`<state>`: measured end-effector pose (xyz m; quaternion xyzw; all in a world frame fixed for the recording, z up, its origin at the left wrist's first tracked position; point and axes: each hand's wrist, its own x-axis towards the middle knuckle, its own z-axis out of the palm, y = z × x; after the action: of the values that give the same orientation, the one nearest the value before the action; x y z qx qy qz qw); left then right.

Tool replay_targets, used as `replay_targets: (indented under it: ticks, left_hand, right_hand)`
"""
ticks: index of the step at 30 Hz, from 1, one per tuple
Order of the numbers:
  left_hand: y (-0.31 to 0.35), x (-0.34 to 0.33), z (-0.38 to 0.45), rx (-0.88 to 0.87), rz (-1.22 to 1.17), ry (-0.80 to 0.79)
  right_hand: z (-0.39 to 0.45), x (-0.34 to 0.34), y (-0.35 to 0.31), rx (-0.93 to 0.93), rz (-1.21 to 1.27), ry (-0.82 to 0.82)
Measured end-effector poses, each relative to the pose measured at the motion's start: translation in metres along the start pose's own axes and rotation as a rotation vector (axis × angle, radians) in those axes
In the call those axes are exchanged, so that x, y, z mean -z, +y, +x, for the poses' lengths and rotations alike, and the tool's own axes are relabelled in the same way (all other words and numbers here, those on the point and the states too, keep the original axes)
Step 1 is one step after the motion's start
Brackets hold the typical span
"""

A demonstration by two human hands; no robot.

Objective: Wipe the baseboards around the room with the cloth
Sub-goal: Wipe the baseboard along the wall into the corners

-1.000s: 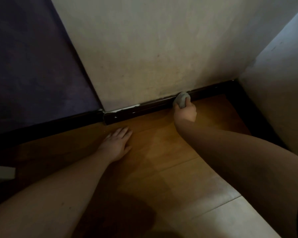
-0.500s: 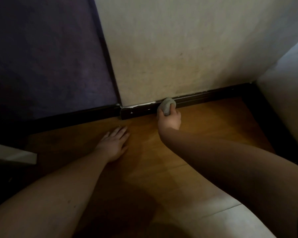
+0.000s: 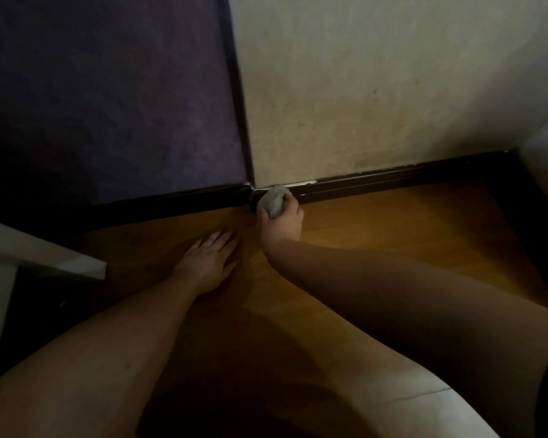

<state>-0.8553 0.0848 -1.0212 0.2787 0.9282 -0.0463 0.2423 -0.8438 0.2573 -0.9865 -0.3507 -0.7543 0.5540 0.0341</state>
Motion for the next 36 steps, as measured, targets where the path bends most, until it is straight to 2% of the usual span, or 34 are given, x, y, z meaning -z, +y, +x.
replay_targets:
  ticks: [8, 12, 14, 22, 26, 31, 36]
  left_hand:
    - [0.002, -0.002, -0.001, -0.025, -0.035, 0.048]
    - [0.010, 0.007, 0.013, -0.066, 0.011, 0.074]
    - [0.016, 0.011, 0.019, -0.095, 0.038, 0.072]
    - [0.094, 0.031, 0.056, -0.287, 0.130, 0.029]
    - [0.131, 0.040, 0.076, -0.246, 0.159, -0.048]
    - [0.139, 0.035, 0.090, -0.225, 0.176, -0.118]
    - [0.138, 0.030, 0.097, -0.215, 0.124, -0.106]
  right_hand:
    - [0.006, 0.009, 0.005, 0.114, -0.098, -0.204]
    - [0.022, 0.037, 0.011, 0.182, -0.135, -0.311]
    - [0.034, 0.058, 0.016, 0.191, -0.161, -0.314]
    - [0.086, 0.177, 0.038, 0.150, -0.260, -0.026]
    - [0.106, 0.234, 0.047, 0.091, -0.263, 0.138]
    - [0.134, 0.297, 0.051, -0.024, -0.304, 0.407]
    - [0.165, 0.339, 0.045, -0.086, -0.310, 0.473]
